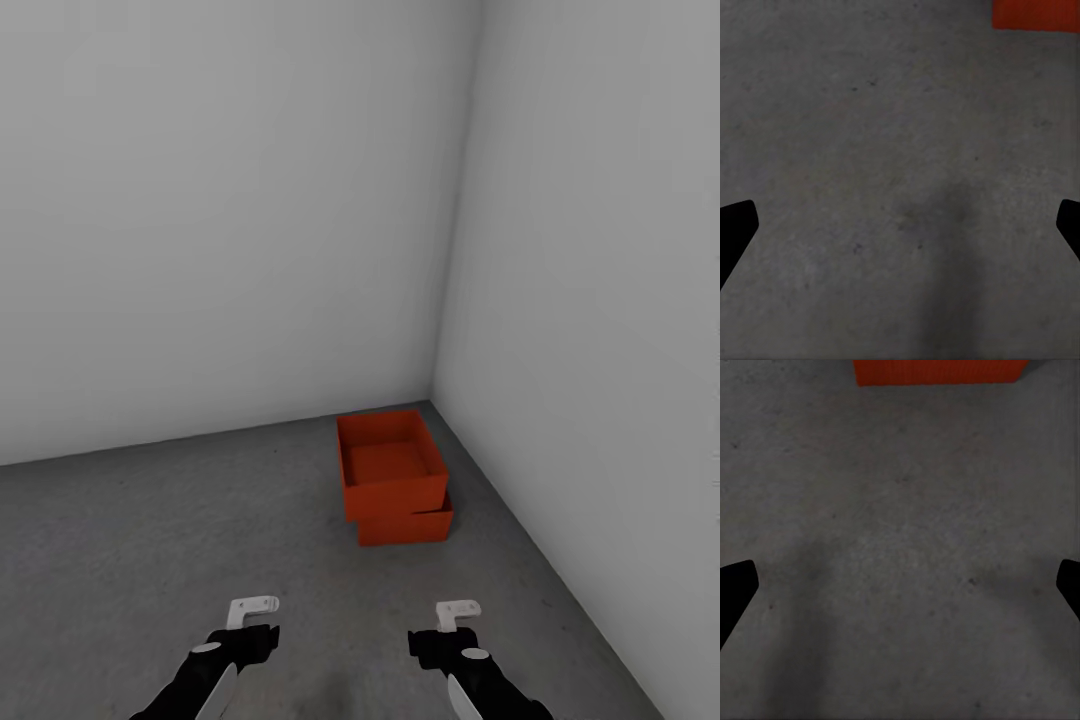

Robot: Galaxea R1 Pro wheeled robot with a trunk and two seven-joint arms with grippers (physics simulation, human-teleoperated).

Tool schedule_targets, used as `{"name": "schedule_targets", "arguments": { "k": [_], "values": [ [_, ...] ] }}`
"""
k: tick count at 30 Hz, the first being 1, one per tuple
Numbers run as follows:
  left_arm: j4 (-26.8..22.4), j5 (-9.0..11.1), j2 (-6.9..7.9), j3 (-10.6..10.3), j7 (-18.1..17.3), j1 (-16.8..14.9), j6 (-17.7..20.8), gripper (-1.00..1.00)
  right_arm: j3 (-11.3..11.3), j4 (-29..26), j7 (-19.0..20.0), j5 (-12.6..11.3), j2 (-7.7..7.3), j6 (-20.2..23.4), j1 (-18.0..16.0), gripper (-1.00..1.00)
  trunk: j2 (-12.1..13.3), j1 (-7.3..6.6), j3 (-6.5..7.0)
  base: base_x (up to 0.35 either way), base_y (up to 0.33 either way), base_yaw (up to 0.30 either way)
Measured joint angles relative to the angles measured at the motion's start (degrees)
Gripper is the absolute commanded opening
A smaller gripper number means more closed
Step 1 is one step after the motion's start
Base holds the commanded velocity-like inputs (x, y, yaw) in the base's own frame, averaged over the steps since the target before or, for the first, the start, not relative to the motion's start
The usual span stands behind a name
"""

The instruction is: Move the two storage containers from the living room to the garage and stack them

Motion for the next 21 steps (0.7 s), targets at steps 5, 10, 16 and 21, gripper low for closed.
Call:
{"name": "schedule_targets", "arguments": {
  "k": [5, 10, 16, 21],
  "values": [
    [0.25, -0.03, 0.00, 0.05, 0.02, 0.00, -0.08, 1.00, -0.09, 0.08, 0.00, 0.07, -0.03, 0.00, 0.00, 1.00, 0.00, 0.00, 0.00, 0.000, 0.001, -0.013],
    [0.63, -0.08, 0.04, 0.05, 0.01, 0.00, -2.69, 1.00, -0.17, 0.51, 0.00, 0.15, -0.23, -0.07, 0.00, 1.00, 0.00, 0.00, 0.00, 0.000, 0.000, -0.003],
    [2.23, -0.14, 0.18, 0.08, 0.01, 0.00, -6.84, 1.00, -0.25, 4.15, 0.00, 0.17, -0.46, -0.14, 0.07, 1.00, 0.00, 0.00, 0.00, 0.000, 0.000, 0.000],
    [9.27, -0.15, 0.59, 0.23, 0.01, 0.01, -8.94, 1.00, -0.29, 9.89, -0.04, 0.15, -0.55, -0.21, 0.09, 1.00, 0.00, 0.00, -0.01, 0.000, 0.000, 0.000]
  ]
}}
